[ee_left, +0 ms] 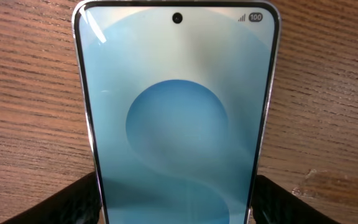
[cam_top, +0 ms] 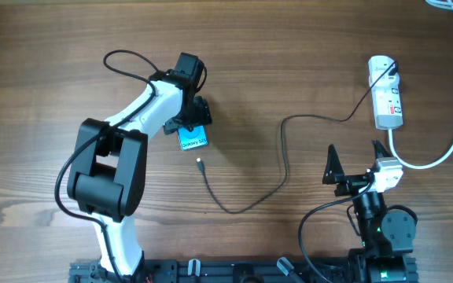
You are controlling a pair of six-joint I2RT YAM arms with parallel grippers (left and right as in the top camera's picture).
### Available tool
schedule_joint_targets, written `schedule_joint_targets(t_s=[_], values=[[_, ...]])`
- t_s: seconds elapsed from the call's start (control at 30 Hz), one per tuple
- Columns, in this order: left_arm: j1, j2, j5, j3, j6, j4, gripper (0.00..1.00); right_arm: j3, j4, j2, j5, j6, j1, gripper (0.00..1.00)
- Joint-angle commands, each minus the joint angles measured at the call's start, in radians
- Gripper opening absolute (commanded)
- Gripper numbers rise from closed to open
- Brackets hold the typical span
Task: Plug charger to phone and switch on socket
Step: 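Reach the right gripper toward the phone held by the left gripper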
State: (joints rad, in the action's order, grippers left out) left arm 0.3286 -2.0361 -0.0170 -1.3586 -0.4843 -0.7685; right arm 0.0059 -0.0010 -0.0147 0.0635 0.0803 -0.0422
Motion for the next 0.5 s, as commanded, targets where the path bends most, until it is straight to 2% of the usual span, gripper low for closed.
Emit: schedule_joint_targets(t_s=[0.0, 0.17, 0.4, 0.47], values=[[0.001, -0.023, 0.059, 0.020, -0.021, -0.013, 0.69, -0.001, 0.003, 0.007, 0.011, -0.013, 0.007, 1.00], [-0.004, -0.018, 0.063, 0.002, -0.021, -0.066, 0.68, -0.001, 0.003, 0.007, 0.011, -0.013, 0.007, 1.00], [-0.048, 0.004, 0.078, -0.174, -0.017, -0.280, 0.68, -0.001, 0.003, 0.007, 0.011, -0.013, 0.007, 1.00], [-0.068, 0.010, 0.127, -0.221, 0.021, -0.333, 0.68, -0.001, 0.003, 0.007, 0.011, -0.013, 0.007, 1.00]])
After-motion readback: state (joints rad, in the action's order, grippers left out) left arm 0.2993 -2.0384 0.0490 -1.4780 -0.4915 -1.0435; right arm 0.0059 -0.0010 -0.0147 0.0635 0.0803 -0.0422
